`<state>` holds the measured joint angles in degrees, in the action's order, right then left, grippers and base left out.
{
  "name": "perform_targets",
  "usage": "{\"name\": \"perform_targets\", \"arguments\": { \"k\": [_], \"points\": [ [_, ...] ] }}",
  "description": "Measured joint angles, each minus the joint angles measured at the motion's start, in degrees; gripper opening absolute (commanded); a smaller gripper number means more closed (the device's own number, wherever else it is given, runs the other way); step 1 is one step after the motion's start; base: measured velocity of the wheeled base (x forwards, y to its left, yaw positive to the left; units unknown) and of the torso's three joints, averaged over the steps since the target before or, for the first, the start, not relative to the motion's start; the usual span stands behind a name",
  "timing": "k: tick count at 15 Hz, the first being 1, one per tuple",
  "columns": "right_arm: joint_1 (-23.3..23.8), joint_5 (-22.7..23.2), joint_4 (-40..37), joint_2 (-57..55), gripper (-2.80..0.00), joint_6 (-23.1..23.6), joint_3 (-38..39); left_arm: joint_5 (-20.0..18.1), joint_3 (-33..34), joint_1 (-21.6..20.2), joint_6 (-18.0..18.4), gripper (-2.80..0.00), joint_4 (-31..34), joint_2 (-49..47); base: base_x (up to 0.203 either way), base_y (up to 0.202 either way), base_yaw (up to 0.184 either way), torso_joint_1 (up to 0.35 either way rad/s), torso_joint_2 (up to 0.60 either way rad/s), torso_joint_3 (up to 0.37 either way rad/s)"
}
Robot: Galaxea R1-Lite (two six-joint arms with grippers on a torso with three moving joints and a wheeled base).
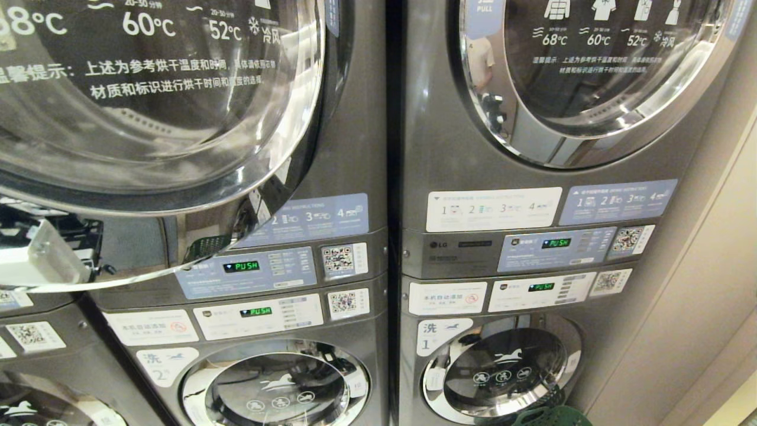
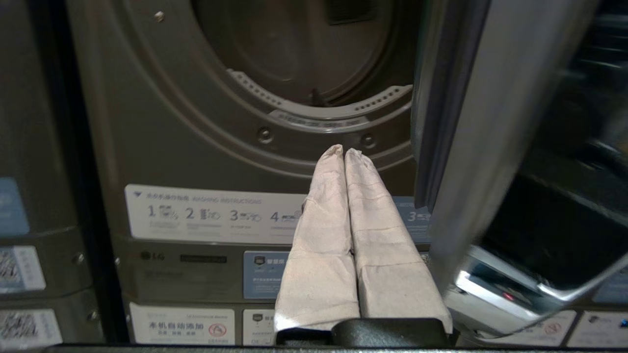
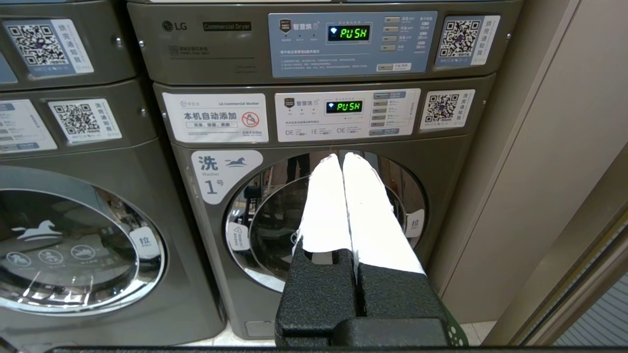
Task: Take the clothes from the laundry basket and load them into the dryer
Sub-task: Open the dryer
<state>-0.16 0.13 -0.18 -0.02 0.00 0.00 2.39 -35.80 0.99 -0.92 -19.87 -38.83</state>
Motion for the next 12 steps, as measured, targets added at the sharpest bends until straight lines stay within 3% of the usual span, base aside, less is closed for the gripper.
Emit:
{"name": "perform_targets", "arguments": {
  "k": [5,9,12],
  "points": [
    [0.0,0.0,0.0,0.0,-2.8,0.0,0.0,-15.3,0.3,0.0,4.2,-2.8,0.6,3.3,0.0,0.0,0.0,0.0,0.0,0.0],
    [0.0,0.0,0.0,0.0,-2.8,0.1,0.0,-16.2,1.4,-0.1,4.4,-2.8,1.8,5.6,0.0,0.0,0.0,0.0,0.0,0.0],
    [0.0,0.0,0.0,0.0,-2.8,0.0,0.0,-16.3,4.5,-0.1,4.4,-2.8,6.8,10.6,0.0,0.0,0.0,0.0,0.0,0.0]
  ]
}}
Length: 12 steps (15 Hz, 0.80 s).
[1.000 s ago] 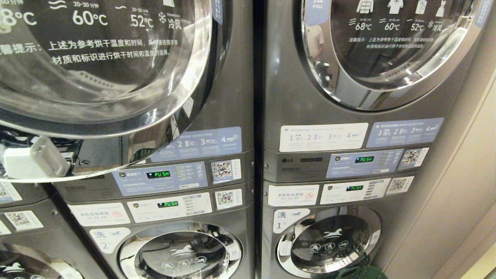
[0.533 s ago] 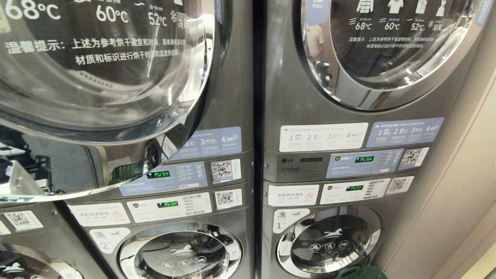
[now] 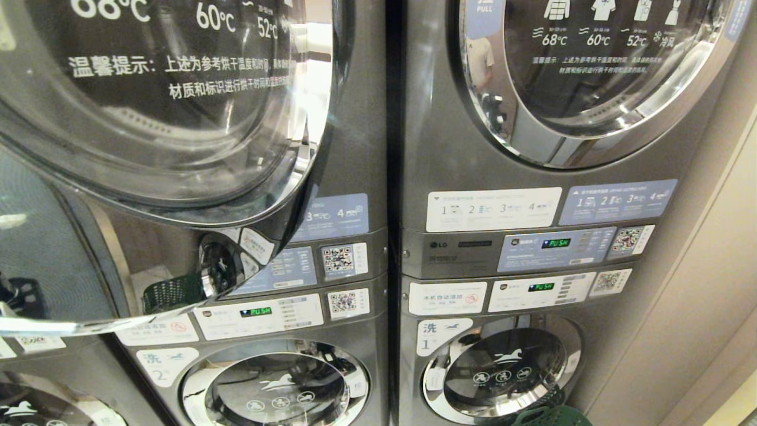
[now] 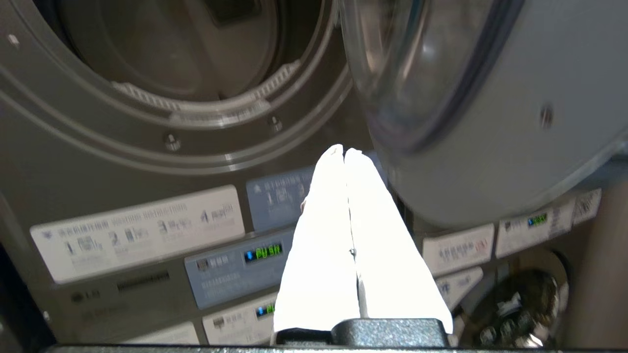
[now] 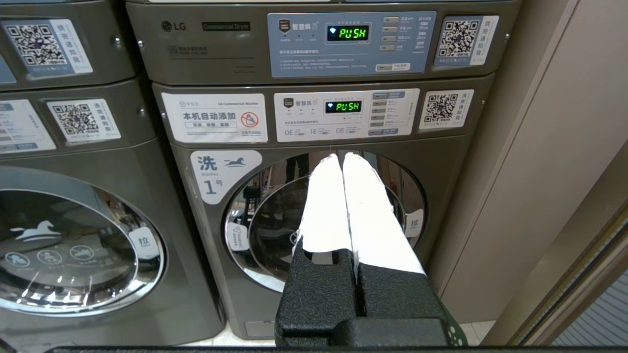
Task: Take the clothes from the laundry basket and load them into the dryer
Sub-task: Open the dryer
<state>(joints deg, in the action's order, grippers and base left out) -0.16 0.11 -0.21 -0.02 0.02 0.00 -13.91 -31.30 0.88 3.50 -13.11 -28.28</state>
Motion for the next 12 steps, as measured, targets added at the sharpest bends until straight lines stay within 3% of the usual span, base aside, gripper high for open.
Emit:
{"name": "perform_targets", "arguments": {
  "k": [5,12],
  "points": [
    [0.0,0.0,0.0,0.0,-2.8,0.0,0.0,0.1,2.6,-0.2,0.9,-2.8,15.5,11.3,0.0,0.0,0.0,0.0,0.0,0.0],
    [0.0,0.1,0.0,0.0,-2.8,0.4,0.0,0.2,3.6,-0.5,2.8,-2.8,17.9,15.3,0.0,0.0,0.0,0.0,0.0,0.0]
  ]
}}
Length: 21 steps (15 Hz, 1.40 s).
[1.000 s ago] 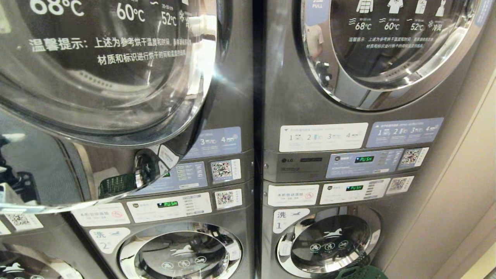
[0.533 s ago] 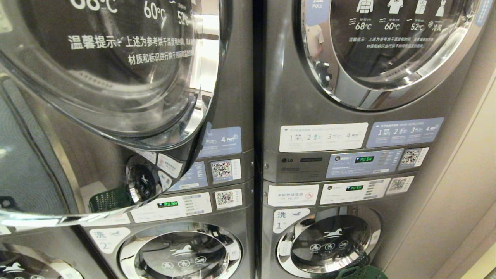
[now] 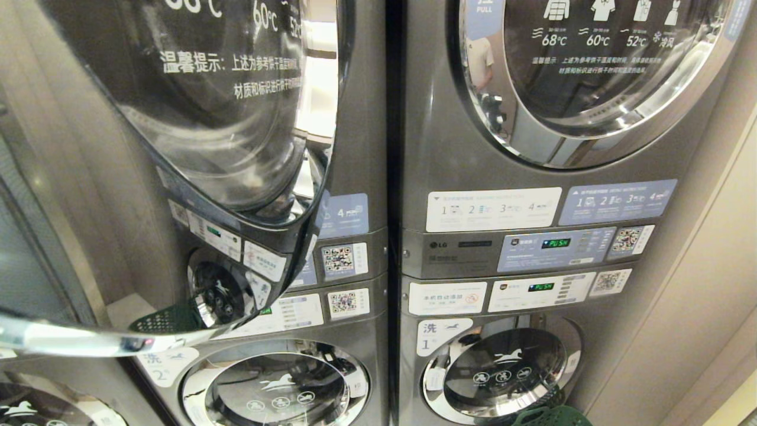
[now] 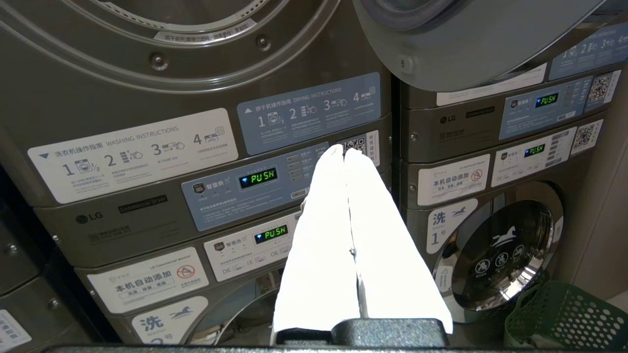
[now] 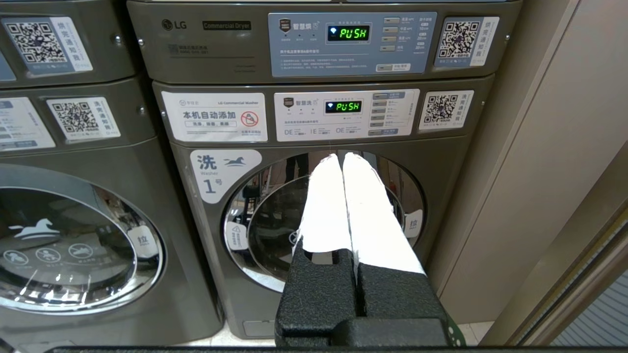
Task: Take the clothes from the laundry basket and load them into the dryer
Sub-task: Open the dryer
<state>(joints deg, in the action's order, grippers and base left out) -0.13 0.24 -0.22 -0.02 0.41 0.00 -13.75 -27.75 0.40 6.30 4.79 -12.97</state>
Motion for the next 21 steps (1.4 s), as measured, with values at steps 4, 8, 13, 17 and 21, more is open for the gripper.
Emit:
{"name": "perform_targets", "arguments": {
  "k": [4,8,13,17,21],
  "points": [
    [0.0,0.0,0.0,0.0,-2.8,0.0,0.0,1.0,0.3,-0.1,0.0,-2.8,0.0,0.2,0.0,0.0,0.0,0.0,0.0,0.0],
    [0.0,-0.1,0.0,0.0,-2.8,-0.2,0.0,0.8,0.9,0.0,-0.1,-2.8,-0.7,0.2,0.0,0.0,0.0,0.0,0.0,0.012],
    [0.0,-0.1,0.0,0.0,-2.8,-0.2,0.0,-0.2,0.7,0.0,-0.1,-2.8,-0.8,-0.1,0.0,0.0,0.0,0.0,0.0,0.169],
    [0.0,-0.1,0.0,0.0,-2.8,-0.2,0.0,-1.9,-0.2,0.0,0.1,-2.8,-0.8,-1.0,0.0,0.0,0.0,0.003,0.0,0.2],
    [0.0,0.0,0.0,0.0,-2.8,0.3,0.0,-9.8,-5.2,0.1,2.2,-2.8,-0.7,-7.9,0.0,0.0,0.0,0.001,0.0,0.089]
  ]
}}
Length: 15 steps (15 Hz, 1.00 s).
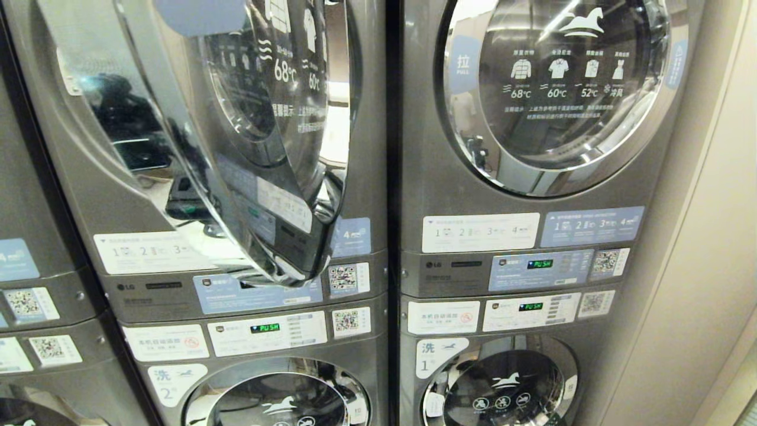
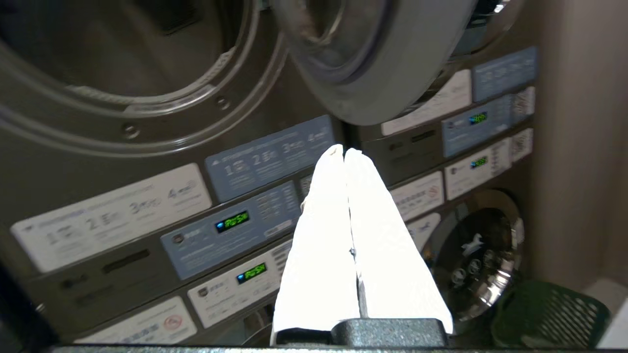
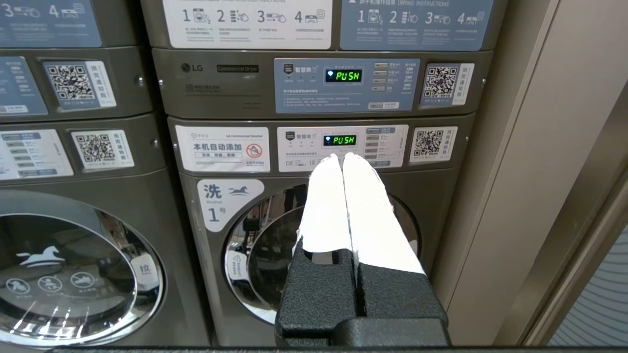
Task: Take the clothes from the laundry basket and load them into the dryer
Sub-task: Open the dryer
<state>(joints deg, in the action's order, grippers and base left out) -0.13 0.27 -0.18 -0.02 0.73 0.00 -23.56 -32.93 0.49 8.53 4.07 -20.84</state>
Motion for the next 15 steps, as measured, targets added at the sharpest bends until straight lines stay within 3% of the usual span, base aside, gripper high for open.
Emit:
{"name": "perform_targets", "arguments": {
  "k": [3,6,8,10,15],
  "points": [
    [0.0,0.1,0.0,0.0,-2.8,0.3,0.0,-6.9,-6.6,0.2,3.2,-2.8,-0.1,-10.2,0.0,0.0,0.0,0.0,0.0,0.0],
    [0.0,0.1,0.0,0.0,-2.8,0.6,0.0,-9.5,-14.1,1.3,9.0,-2.8,-0.9,-22.4,0.0,0.0,0.0,0.0,0.0,0.0],
    [0.0,0.1,0.0,0.0,-2.8,0.6,0.0,-9.6,-17.6,4.8,12.7,-2.8,-3.0,-29.2,0.0,0.0,0.0,0.0,0.0,0.0],
    [0.0,0.1,0.0,0.0,-2.8,0.6,0.0,-7.9,-19.3,11.5,14.8,-2.8,-5.4,-34.4,0.0,0.0,0.0,0.0,0.0,0.0],
    [0.0,0.1,0.0,0.0,-2.8,0.6,0.0,1.4,-24.2,29.2,15.5,-2.8,-13.4,-46.2,0.0,0.0,0.0,0.0,0.0,0.0]
  ]
}}
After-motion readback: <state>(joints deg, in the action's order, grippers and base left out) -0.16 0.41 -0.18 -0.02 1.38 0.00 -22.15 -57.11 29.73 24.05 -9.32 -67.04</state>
